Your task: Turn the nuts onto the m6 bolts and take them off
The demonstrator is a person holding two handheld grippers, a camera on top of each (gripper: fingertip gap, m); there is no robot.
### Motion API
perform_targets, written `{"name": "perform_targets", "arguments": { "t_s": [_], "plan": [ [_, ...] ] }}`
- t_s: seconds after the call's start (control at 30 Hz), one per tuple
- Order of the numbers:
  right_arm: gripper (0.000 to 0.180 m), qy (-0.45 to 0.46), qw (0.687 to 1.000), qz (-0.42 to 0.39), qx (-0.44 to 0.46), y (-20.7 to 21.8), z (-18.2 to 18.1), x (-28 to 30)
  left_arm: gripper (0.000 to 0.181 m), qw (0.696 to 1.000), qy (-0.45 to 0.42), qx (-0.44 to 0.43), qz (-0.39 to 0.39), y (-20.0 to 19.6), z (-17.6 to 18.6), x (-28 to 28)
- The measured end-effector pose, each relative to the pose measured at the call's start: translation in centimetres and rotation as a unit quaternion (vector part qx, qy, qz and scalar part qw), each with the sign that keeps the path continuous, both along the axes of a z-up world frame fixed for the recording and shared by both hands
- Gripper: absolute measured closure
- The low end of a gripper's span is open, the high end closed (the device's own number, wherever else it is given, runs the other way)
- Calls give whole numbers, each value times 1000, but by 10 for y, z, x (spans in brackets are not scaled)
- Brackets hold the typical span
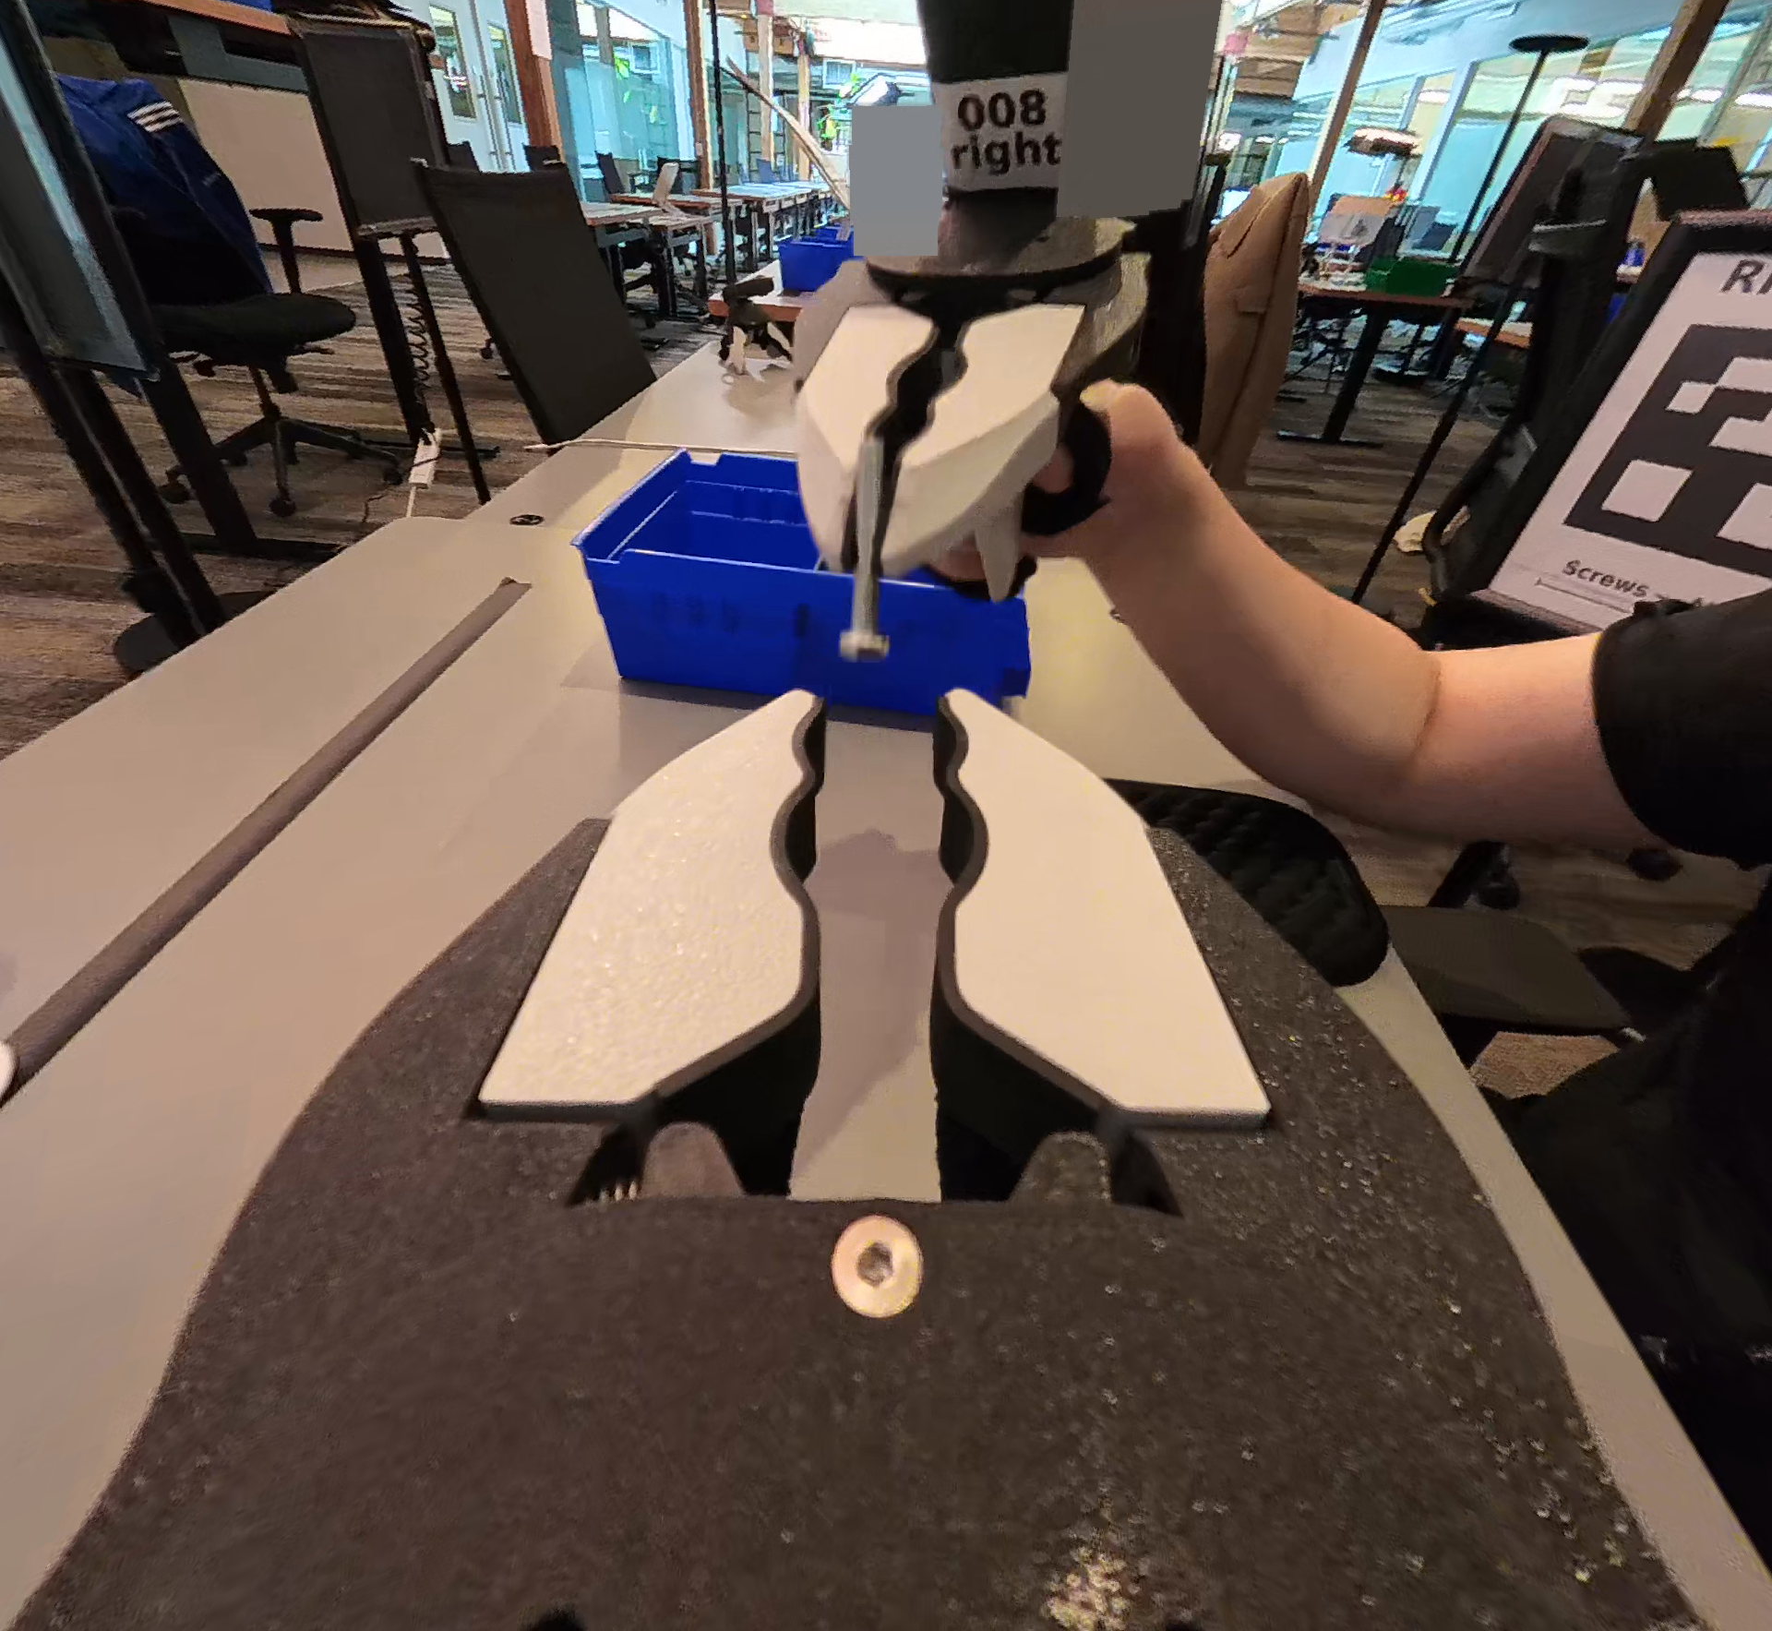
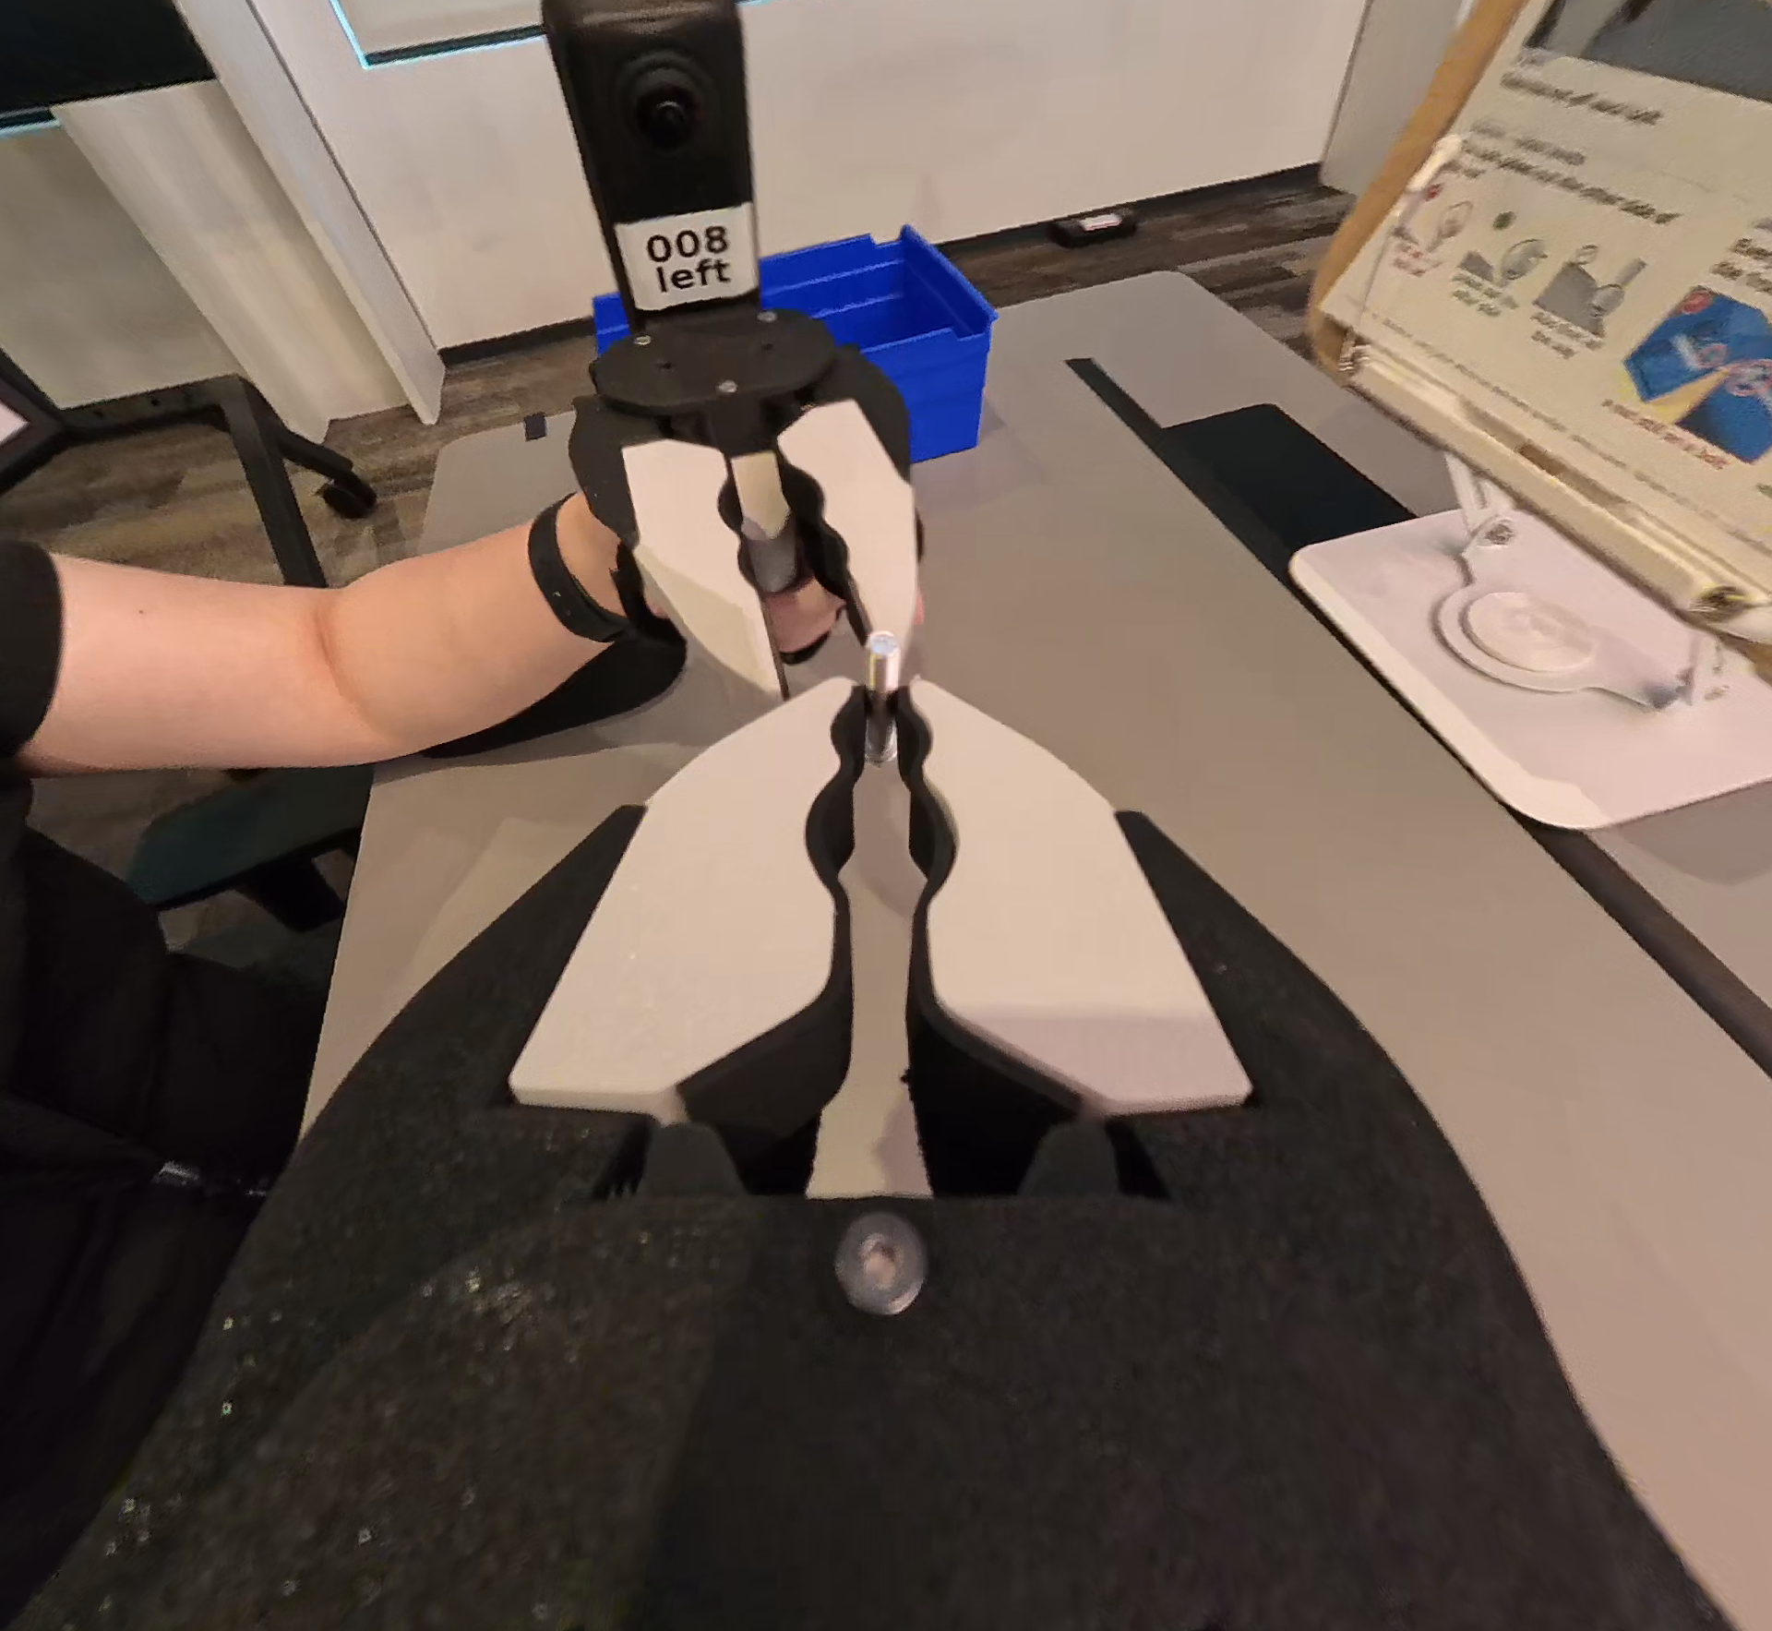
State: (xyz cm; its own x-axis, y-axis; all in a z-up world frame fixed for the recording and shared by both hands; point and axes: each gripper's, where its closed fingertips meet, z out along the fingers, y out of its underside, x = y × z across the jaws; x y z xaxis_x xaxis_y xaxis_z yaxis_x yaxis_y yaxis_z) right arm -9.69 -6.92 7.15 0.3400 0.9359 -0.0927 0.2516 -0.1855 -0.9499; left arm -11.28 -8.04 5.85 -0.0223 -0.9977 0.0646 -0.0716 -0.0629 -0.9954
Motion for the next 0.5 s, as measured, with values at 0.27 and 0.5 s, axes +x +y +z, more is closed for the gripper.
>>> {"name": "perform_targets", "arguments": {
  "t_s": [0.27, 0.5],
  "plan": [
    [174, -200, 937, -280, -62, 71, 12, 201, 163, 1000, 10, -4, 18, 10, 8, -21],
    [174, -412, 801, -312, -304, 82, -117, 345, 163, 999, 48, 9, 19, 8, -1, -16]
  ]
}}
